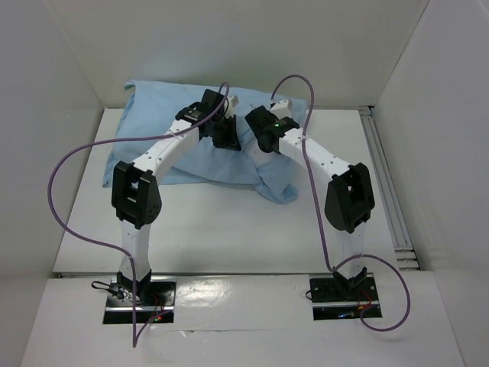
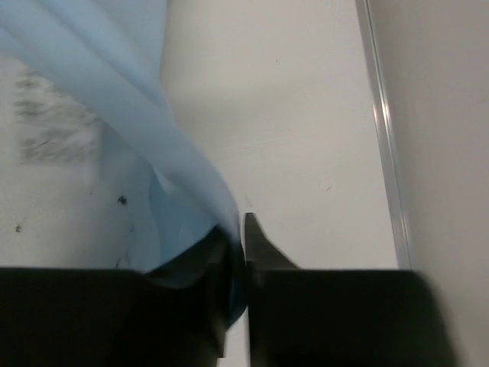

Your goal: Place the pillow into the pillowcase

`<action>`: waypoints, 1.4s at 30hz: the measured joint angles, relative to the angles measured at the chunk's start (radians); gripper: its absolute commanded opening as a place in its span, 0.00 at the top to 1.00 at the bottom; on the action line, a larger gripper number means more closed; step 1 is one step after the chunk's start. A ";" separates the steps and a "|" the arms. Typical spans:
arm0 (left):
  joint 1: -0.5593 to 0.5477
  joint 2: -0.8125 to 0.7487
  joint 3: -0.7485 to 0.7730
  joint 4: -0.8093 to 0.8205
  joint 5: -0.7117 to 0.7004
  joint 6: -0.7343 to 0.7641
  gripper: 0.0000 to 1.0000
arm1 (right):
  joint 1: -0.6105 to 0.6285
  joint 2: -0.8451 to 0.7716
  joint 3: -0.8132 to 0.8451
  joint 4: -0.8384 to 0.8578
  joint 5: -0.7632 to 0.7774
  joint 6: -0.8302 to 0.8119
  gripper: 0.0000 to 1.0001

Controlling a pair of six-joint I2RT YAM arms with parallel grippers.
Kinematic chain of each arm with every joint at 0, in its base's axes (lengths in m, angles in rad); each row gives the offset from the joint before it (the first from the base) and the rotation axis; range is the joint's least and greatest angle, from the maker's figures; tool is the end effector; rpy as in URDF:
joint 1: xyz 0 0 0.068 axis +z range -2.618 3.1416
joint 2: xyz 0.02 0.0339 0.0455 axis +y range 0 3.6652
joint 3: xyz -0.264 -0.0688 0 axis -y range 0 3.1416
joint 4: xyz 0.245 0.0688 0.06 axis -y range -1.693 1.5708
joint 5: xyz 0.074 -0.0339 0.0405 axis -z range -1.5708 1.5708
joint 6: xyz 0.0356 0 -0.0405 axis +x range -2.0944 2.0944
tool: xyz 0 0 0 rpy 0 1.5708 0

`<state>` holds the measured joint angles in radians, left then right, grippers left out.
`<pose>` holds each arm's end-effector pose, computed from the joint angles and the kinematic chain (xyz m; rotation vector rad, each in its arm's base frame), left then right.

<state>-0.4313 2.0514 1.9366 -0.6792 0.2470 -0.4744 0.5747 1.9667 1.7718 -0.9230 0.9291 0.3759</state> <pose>0.4219 -0.2037 0.3017 0.0717 2.4548 -0.7129 0.3643 0.2019 0.2828 0.0349 2.2410 -0.7573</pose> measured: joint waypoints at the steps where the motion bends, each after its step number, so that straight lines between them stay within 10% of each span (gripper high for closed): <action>1: 0.001 0.000 0.000 0.000 0.000 0.000 1.00 | -0.003 0.000 0.006 0.001 -0.006 -0.003 1.00; 26: 0.014 0.000 0.000 -0.002 0.011 0.000 1.00 | -0.127 -0.157 0.074 0.199 -1.146 -0.084 1.00; 42: -0.003 -0.352 -0.093 0.020 0.151 -0.039 1.00 | -0.090 -0.073 -0.129 0.439 -1.134 0.068 1.00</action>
<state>-0.4343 1.6997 1.8435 -0.6590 0.3985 -0.5129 0.4843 1.8938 1.6432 -0.4835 -0.2047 0.4442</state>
